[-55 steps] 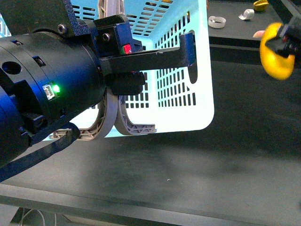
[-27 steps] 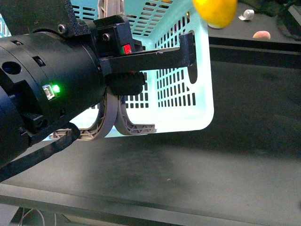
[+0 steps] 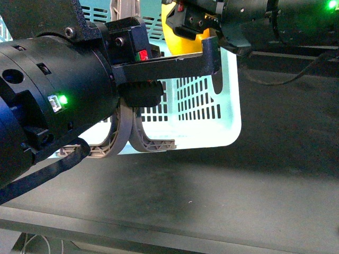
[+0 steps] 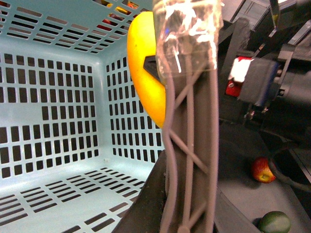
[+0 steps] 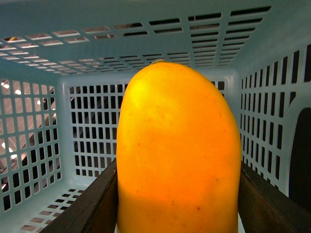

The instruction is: Pick mango with right arm and hold basket with left

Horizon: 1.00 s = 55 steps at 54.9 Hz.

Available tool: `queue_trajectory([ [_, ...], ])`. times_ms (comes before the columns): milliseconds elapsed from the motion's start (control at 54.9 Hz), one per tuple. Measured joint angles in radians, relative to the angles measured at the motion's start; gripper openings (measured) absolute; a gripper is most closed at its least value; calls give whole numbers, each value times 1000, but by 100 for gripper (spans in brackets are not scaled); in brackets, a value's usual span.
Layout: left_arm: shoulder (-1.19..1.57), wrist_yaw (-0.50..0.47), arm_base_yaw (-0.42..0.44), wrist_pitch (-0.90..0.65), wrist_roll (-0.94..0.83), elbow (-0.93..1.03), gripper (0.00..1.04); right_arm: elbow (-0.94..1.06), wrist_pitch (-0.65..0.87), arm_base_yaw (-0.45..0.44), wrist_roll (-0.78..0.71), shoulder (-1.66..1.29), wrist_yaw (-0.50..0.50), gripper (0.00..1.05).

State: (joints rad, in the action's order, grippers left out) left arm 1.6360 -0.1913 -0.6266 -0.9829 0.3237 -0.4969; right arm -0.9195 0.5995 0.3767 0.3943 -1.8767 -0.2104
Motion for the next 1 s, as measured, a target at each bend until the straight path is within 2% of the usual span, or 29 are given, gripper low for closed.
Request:
queue_trajectory([
  [36,0,0,0,0,0,0,6,0,2,1,0,-5,3,60],
  [127,0,0,0,0,0,0,6,0,23,2,6,-8,15,75],
  [309,0,1,0,0,0,0,6,48,54,-14,22,67,34,98],
  [528,8,-1,0,0,12,1,6,190,43,-82,22,324,63,96],
  [692,8,-4,0,0,8,1,6,347,-17,-165,6,610,125,96],
  [874,8,4,0,0,10,1,6,589,-175,-289,0,991,137,96],
  [1001,8,0,0,0,10,1,6,669,-273,-350,-17,1160,225,96],
])
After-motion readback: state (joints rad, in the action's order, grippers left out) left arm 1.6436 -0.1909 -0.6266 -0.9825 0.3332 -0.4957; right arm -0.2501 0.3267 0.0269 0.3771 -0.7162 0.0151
